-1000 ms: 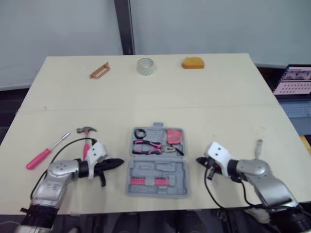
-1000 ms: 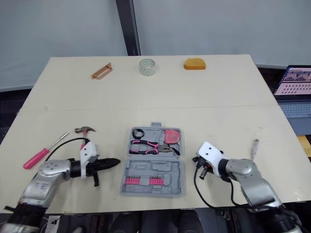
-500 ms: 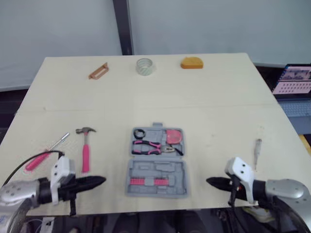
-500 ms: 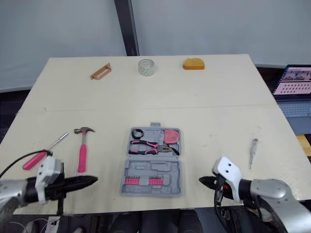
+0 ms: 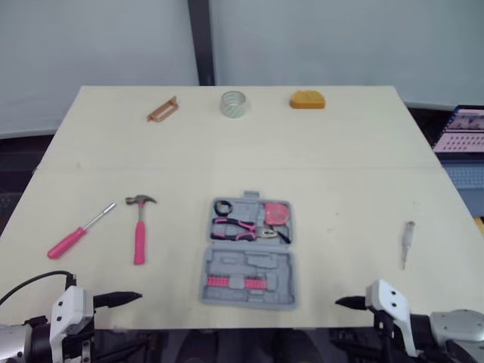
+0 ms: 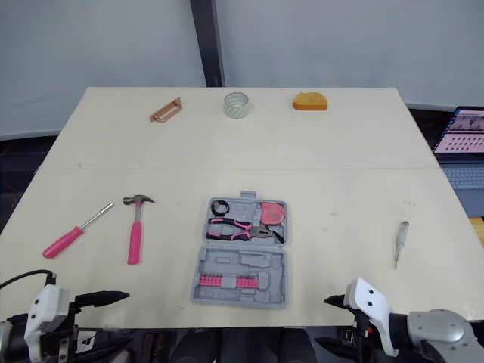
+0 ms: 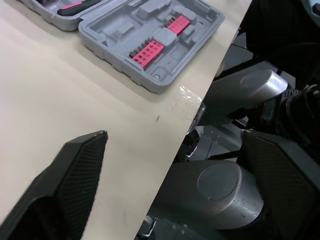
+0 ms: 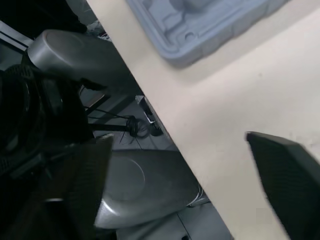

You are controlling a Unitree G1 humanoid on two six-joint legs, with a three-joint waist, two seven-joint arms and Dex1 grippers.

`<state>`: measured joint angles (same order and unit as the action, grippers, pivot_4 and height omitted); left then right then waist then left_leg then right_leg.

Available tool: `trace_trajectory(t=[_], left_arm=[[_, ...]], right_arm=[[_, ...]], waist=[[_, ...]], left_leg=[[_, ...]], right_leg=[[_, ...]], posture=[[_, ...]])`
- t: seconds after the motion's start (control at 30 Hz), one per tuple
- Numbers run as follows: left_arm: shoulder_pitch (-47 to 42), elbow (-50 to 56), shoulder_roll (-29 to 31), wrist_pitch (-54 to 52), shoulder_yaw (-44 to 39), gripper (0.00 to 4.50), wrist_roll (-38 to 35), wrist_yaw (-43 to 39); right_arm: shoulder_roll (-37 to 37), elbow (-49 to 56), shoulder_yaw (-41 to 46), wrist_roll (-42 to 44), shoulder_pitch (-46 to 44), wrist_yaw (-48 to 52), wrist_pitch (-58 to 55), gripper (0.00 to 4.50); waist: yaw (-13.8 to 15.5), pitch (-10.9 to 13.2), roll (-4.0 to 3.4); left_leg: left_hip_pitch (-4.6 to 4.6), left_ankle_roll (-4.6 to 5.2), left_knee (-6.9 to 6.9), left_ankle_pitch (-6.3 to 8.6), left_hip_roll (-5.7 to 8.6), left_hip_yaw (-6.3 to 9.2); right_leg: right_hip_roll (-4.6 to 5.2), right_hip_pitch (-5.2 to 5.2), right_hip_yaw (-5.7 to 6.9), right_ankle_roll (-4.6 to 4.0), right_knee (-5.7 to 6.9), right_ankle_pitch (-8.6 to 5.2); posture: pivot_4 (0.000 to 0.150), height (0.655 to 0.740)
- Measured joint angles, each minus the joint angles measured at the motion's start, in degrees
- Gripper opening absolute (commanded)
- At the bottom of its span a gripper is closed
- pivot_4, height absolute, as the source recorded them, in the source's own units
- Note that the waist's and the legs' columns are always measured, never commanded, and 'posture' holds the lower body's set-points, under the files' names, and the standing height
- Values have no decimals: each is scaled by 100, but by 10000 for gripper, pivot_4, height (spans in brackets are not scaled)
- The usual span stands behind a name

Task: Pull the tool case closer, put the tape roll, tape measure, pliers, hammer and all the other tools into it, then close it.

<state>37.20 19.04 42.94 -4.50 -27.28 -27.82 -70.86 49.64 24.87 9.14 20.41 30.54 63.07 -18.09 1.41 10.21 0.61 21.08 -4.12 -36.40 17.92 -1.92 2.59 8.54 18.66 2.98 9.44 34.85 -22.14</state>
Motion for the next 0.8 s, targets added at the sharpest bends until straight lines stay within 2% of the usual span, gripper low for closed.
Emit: trace_trajectory(t=[0.27,0.6,0.8], left_arm=[[26,25,-137,135,26,45000,23,104],[121,313,-234,-256,28,45000,-91,384],[132,479,-280,-425,29,45000,-126,524]], right_arm=[[-162,-740,-199,-234,-3,175,1052,44522],[-397,-962,-201,-247,-54,219,1934,44522],[-422,-956,-196,-170,-246,218,2056,44522]], waist=[[-6,0,0],[-5,0,0],[-7,0,0]], left_leg=[[-1,0,-1,0,0,-1],[-3,0,-2,0,0,-1],[-3,0,-3,0,0,-1]], right_leg=[[0,-2,0,2,1,1],[0,-5,0,2,0,1],[0,-6,0,3,1,1]], posture=[[1500,7400],[1500,7400],[1500,7400]])
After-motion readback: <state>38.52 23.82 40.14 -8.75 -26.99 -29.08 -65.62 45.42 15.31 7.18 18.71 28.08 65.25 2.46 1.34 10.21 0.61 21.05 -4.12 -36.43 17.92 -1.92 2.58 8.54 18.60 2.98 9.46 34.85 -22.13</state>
